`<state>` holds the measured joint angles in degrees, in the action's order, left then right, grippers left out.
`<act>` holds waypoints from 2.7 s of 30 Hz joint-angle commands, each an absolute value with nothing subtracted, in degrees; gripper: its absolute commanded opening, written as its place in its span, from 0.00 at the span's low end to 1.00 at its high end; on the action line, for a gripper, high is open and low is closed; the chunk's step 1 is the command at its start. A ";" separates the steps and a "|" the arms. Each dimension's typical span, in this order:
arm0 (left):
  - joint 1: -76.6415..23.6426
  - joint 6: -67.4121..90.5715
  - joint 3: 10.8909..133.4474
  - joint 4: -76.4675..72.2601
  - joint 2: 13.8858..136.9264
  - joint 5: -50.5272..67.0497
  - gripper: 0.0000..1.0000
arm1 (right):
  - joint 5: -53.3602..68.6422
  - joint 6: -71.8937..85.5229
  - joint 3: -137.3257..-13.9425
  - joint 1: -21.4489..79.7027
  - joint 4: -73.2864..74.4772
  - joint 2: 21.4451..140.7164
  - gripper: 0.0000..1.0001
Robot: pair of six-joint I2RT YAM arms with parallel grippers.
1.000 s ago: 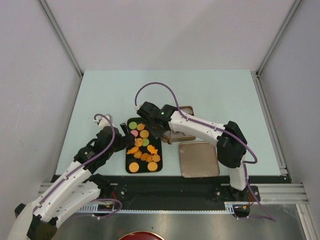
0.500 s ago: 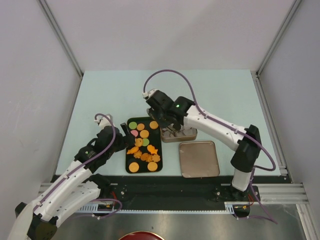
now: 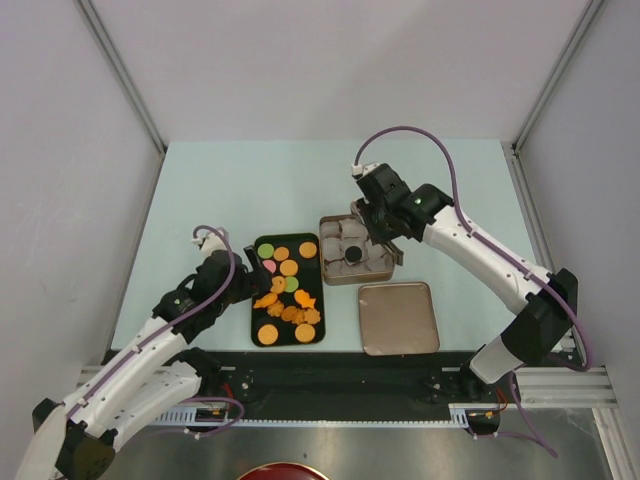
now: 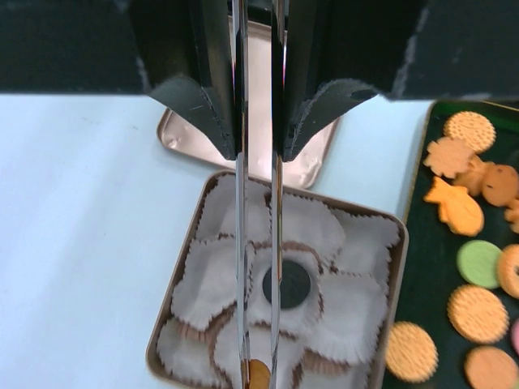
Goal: Pack the cookies
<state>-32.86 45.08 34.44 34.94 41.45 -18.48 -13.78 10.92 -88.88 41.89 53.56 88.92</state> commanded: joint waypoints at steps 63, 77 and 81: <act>-32.43 45.70 33.57 32.96 41.13 -17.31 1.00 | -14.24 10.72 -91.76 38.14 50.19 97.38 0.46; -32.43 45.79 33.31 32.96 40.52 -17.23 1.00 | -10.72 11.25 -92.55 41.31 48.78 97.29 0.38; -32.43 45.79 33.49 33.40 40.17 -17.58 1.00 | -10.03 11.60 -92.90 43.23 48.52 98.00 0.36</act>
<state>-32.82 45.08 33.52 33.95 41.12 -17.58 -11.22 10.94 -90.37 41.32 50.22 98.45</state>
